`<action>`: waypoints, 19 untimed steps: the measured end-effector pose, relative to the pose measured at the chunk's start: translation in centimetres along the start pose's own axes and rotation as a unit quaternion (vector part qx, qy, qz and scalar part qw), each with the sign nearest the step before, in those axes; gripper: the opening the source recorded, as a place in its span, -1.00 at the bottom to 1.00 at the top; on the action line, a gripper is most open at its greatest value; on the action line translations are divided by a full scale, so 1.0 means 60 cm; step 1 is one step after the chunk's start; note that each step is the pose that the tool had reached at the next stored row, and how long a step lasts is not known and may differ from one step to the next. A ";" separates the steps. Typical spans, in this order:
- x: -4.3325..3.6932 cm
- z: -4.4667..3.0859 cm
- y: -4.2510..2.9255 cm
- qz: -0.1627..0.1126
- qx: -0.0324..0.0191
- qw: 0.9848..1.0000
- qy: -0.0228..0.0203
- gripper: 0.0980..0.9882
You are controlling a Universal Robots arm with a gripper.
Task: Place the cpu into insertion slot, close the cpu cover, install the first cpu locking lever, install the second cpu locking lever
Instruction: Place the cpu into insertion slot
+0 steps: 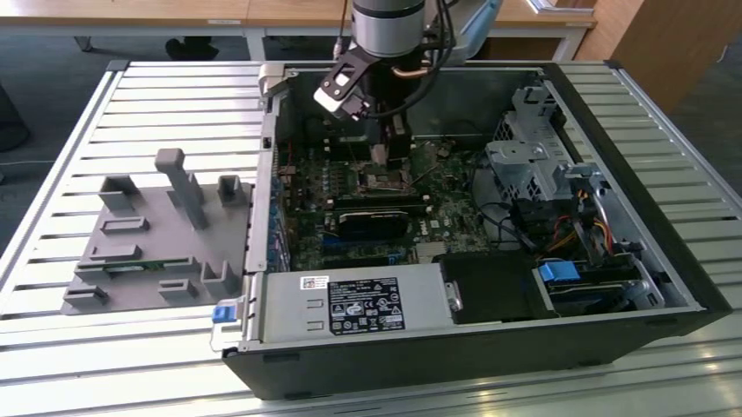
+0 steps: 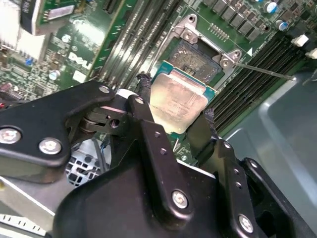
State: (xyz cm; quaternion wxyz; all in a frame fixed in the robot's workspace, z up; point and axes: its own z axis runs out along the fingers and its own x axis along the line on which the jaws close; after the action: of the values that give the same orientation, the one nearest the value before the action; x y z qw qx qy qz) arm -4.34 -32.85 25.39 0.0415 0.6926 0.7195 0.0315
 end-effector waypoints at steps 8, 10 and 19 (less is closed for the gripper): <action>0.004 0.017 -0.002 0.005 0.000 1.000 -0.001 0.00; 0.005 0.021 -0.002 0.005 0.000 1.000 -0.001 0.00; 0.008 0.040 -0.004 0.005 0.001 1.000 -0.001 0.00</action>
State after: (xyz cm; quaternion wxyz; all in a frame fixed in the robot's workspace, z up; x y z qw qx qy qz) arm -4.34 -32.42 22.99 0.0413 0.6962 0.7160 0.0309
